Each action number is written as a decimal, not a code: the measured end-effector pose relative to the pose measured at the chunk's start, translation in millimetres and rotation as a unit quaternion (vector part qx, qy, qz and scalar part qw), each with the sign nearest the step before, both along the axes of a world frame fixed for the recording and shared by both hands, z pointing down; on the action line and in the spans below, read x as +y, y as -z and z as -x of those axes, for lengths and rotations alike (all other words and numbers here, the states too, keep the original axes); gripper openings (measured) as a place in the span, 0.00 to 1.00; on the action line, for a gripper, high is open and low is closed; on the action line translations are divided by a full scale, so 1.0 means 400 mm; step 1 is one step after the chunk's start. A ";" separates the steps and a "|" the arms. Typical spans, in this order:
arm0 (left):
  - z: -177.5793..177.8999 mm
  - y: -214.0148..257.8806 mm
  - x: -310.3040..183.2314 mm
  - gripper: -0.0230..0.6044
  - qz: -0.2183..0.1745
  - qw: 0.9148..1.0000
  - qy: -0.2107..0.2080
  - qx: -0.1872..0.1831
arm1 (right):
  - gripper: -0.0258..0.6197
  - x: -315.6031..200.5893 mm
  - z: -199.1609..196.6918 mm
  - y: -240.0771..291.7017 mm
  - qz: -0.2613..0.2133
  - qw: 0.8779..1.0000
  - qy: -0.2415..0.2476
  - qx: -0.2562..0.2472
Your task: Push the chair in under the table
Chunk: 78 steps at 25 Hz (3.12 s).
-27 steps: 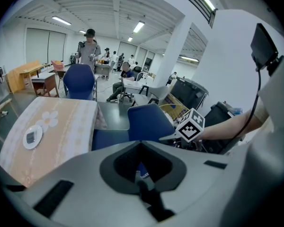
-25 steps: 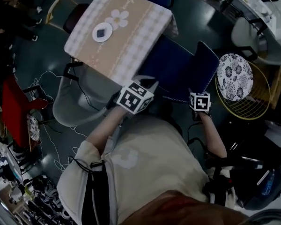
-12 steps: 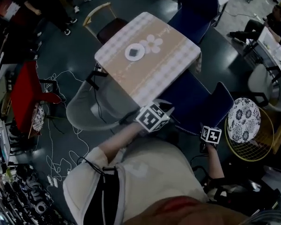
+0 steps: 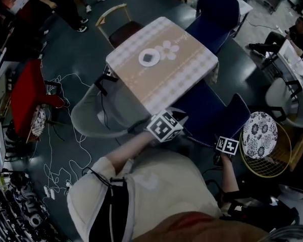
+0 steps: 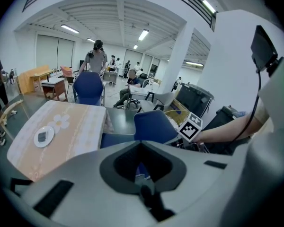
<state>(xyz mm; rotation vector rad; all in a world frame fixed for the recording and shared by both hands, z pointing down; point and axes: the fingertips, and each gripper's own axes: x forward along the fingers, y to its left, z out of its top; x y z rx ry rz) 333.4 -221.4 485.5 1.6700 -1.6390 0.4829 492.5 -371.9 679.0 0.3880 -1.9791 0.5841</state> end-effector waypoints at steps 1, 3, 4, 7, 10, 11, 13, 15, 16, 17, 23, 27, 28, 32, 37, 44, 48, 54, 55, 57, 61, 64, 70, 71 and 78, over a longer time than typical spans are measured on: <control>-0.001 0.004 0.003 0.05 -0.001 1.000 0.000 -0.002 | 0.38 0.000 0.001 0.000 0.001 1.000 -0.004 -0.001; -0.003 0.011 0.014 0.05 -0.003 1.000 0.002 -0.006 | 0.38 0.004 0.008 -0.002 0.002 1.000 -0.005 -0.003; -0.007 0.014 0.018 0.05 -0.004 1.000 0.003 -0.007 | 0.38 0.004 0.009 -0.003 0.001 1.000 -0.006 -0.003; -0.030 0.017 0.015 0.05 -0.009 1.000 -0.003 -0.010 | 0.40 -0.007 -0.006 -0.001 0.001 1.000 -0.024 -0.005; -0.047 0.028 0.017 0.05 -0.016 1.000 -0.005 -0.013 | 0.43 -0.014 -0.019 0.000 0.001 0.999 -0.045 0.000; -0.052 0.032 0.020 0.05 -0.018 1.000 -0.005 -0.013 | 0.43 -0.015 -0.024 0.003 -0.002 0.999 -0.053 0.001; -0.057 0.037 0.030 0.05 -0.022 1.000 -0.007 -0.015 | 0.44 -0.012 -0.035 0.015 -0.011 0.998 -0.066 -0.002; -0.051 0.037 0.046 0.05 -0.023 1.000 -0.006 -0.017 | 0.46 -0.002 -0.036 0.037 -0.025 0.998 -0.065 -0.009; -0.045 0.037 0.057 0.05 -0.023 1.000 -0.002 -0.018 | 0.46 0.003 -0.032 0.052 -0.031 0.998 -0.061 -0.015; -0.038 0.037 0.067 0.05 -0.022 1.000 0.005 -0.019 | 0.46 0.007 -0.028 0.069 -0.035 0.997 -0.059 -0.024; -0.078 0.042 0.067 0.05 -0.017 0.999 0.016 -0.022 | 0.46 -0.009 -0.080 0.180 -0.046 0.992 -0.080 -0.086; -0.112 0.059 0.036 0.05 -0.025 0.999 0.007 -0.033 | 0.09 -0.008 -0.104 0.237 -0.058 0.988 -0.085 -0.115; -0.123 0.062 0.029 0.05 -0.027 0.999 0.005 -0.034 | 0.07 0.000 -0.106 0.248 -0.061 0.988 -0.074 -0.121; -0.176 0.069 0.010 0.05 -0.030 0.999 -0.005 -0.043 | 0.06 0.034 -0.110 0.279 -0.048 0.986 -0.043 -0.154; -0.178 0.075 0.023 0.05 -0.032 0.998 0.014 -0.050 | 0.06 0.084 -0.081 0.307 0.022 0.977 -0.044 -0.207; -0.132 0.095 0.081 0.05 -0.024 0.995 0.083 -0.042 | 0.06 0.143 0.039 0.334 0.166 0.951 -0.021 -0.261; -0.155 0.088 0.114 0.05 -0.015 0.995 0.089 -0.046 | 0.06 0.185 0.044 0.362 0.212 0.934 -0.017 -0.287; -0.149 0.111 0.144 0.05 -0.035 0.994 0.097 -0.036 | 0.06 0.252 0.077 0.410 0.281 0.906 -0.011 -0.317; -0.147 0.114 0.147 0.05 -0.039 0.994 0.098 -0.040 | 0.06 0.258 0.080 0.415 0.286 0.904 -0.009 -0.318; -0.149 0.112 0.161 0.05 -0.045 0.994 0.091 -0.041 | 0.06 0.280 0.075 0.420 0.289 0.902 -0.017 -0.321; -0.109 0.113 0.238 0.05 -0.066 0.994 0.089 -0.017 | 0.06 0.364 0.092 0.431 0.281 0.905 -0.034 -0.318; -0.045 0.135 0.312 0.05 -0.101 0.987 0.127 0.011 | 0.06 0.440 0.158 0.454 0.279 0.908 -0.006 -0.313; 0.020 0.144 0.459 0.05 -0.130 0.979 0.148 0.046 | 0.06 0.609 0.222 0.487 0.291 0.906 0.009 -0.307; 0.031 0.143 0.482 0.05 -0.133 0.978 0.153 0.053 | 0.06 0.632 0.232 0.492 0.293 0.906 0.009 -0.305; 0.084 0.161 0.590 0.05 -0.159 0.972 0.159 0.069 | 0.06 0.767 0.299 0.532 0.309 0.896 0.020 -0.319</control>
